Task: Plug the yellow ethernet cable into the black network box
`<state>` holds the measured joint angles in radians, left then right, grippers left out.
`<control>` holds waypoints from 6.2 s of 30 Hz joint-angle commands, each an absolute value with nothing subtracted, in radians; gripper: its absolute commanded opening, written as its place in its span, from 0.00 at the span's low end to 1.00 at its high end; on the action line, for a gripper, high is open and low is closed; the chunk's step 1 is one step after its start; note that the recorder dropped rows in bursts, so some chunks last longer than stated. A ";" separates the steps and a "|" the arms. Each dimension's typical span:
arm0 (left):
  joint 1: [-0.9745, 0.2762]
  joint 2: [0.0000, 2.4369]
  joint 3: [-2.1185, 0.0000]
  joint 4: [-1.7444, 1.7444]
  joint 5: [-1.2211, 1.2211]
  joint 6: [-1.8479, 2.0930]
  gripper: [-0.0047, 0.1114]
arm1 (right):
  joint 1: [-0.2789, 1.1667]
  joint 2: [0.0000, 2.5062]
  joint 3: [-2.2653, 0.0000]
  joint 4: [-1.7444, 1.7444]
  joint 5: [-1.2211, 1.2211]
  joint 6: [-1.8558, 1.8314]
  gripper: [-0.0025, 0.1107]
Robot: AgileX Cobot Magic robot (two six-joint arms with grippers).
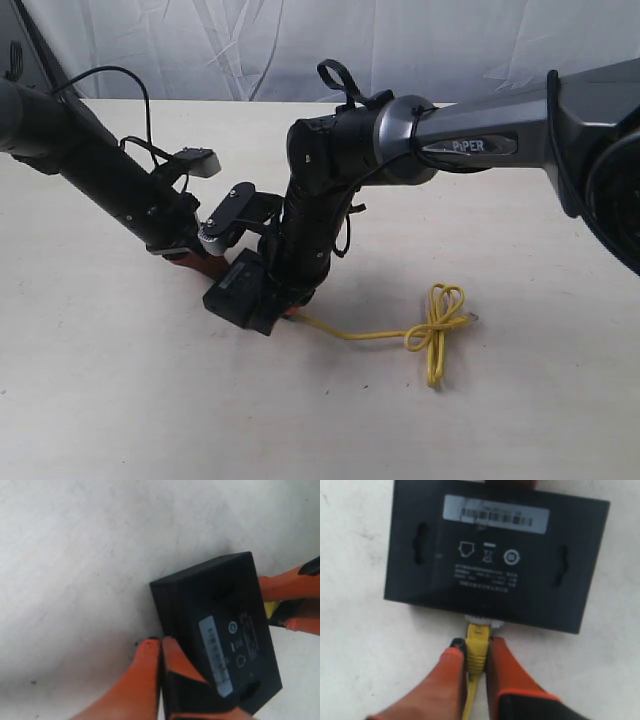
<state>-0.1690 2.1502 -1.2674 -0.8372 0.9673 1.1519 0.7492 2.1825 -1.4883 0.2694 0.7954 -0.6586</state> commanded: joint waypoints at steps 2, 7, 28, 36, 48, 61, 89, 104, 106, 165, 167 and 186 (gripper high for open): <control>-0.181 2.159 -1.267 -0.927 1.063 1.192 0.04 | 0.753 2.180 -1.502 0.289 0.693 -0.684 0.01; -0.181 2.159 -1.267 -0.927 1.083 1.212 0.04 | 0.753 2.180 -1.512 0.305 0.671 -0.682 0.01; -0.179 2.159 -1.263 -0.926 1.047 1.216 0.04 | 0.747 2.144 -1.552 0.184 0.803 -0.707 0.01; -0.179 2.159 -1.263 -0.926 1.034 1.216 0.04 | 0.716 2.133 -1.552 0.114 0.988 -0.831 0.01; -0.177 2.159 -1.271 -0.926 1.000 1.212 0.04 | 0.613 2.099 -1.550 0.222 1.105 -0.994 0.01; -0.177 2.159 -1.271 -0.926 0.995 1.210 0.04 | 0.613 2.160 -1.550 0.224 1.112 -1.020 0.01; -0.177 2.159 -1.271 -0.928 0.989 1.210 0.04 | 0.613 2.155 -1.550 0.147 1.108 -0.950 0.57; -0.179 1.894 -1.287 -0.652 0.835 0.782 0.04 | 0.401 1.891 -1.510 -0.042 1.089 -0.336 0.02; -0.179 1.824 -1.287 -0.554 0.833 0.704 0.04 | 0.332 1.814 -1.456 -0.042 1.084 -0.336 0.02; -0.179 0.560 -0.582 -0.227 0.310 0.392 0.04 | 0.058 0.585 -0.537 0.057 0.275 -0.174 0.02; -0.179 0.525 -0.565 -0.227 0.295 0.392 0.04 | 0.058 0.545 -0.513 0.057 0.248 -0.172 0.02; -0.179 0.414 -0.539 -0.227 0.313 0.392 0.04 | 0.058 0.459 -0.473 0.065 0.229 -0.172 0.02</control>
<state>-0.1770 0.4172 -0.5429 -0.2213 0.3144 0.3975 0.0645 0.4645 -0.4775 0.0623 0.2433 -0.1758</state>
